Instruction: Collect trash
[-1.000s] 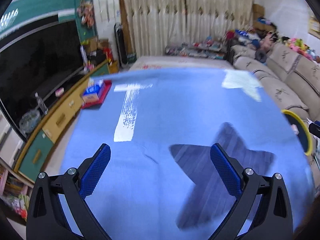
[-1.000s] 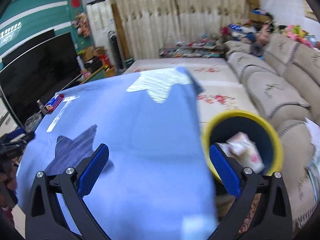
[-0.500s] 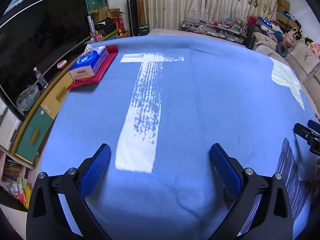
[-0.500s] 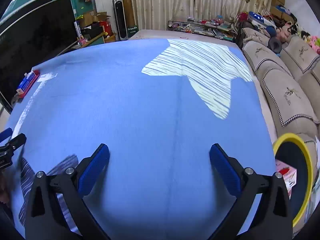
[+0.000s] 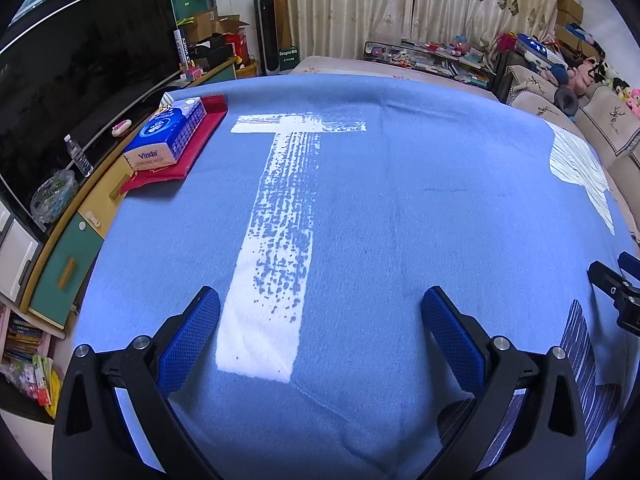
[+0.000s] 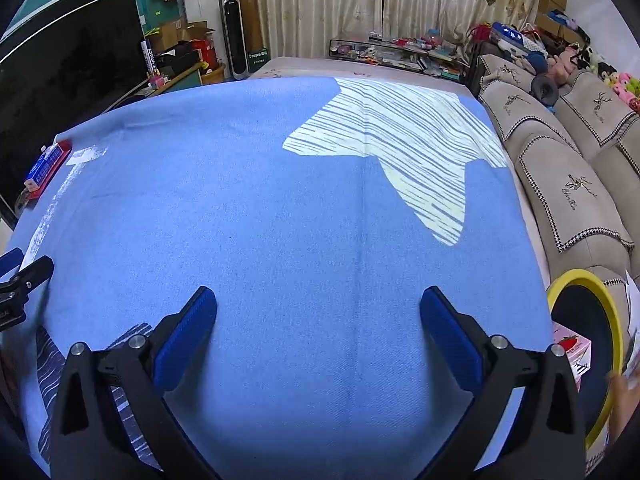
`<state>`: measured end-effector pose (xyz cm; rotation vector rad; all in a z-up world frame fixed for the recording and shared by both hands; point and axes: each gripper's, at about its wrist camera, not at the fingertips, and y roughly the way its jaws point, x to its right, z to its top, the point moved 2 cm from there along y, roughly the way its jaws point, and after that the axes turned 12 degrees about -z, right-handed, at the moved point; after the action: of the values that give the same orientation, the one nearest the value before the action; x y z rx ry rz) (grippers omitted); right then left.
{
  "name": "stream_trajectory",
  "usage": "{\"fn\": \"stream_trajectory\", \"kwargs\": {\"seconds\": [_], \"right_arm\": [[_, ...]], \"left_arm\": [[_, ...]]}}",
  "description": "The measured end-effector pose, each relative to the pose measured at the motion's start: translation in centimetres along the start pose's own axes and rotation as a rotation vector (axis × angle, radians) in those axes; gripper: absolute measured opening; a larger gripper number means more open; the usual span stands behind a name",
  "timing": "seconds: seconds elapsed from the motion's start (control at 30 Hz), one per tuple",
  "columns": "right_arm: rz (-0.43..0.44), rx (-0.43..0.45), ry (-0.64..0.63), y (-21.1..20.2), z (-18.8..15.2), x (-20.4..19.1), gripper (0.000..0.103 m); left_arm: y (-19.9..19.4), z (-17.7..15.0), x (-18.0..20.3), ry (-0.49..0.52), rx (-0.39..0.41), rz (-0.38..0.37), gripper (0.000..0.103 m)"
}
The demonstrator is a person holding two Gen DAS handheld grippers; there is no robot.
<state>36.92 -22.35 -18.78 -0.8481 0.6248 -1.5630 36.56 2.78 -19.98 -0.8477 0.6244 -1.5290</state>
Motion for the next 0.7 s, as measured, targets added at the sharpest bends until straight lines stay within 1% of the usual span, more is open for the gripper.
{"fn": "stream_trajectory", "kwargs": {"seconds": [0.7], "right_arm": [[0.0, 0.0, 0.0, -0.09, -0.03, 0.25, 0.098]], "left_arm": [[0.0, 0.01, -0.11, 0.0, 0.001, 0.0, 0.1]]}}
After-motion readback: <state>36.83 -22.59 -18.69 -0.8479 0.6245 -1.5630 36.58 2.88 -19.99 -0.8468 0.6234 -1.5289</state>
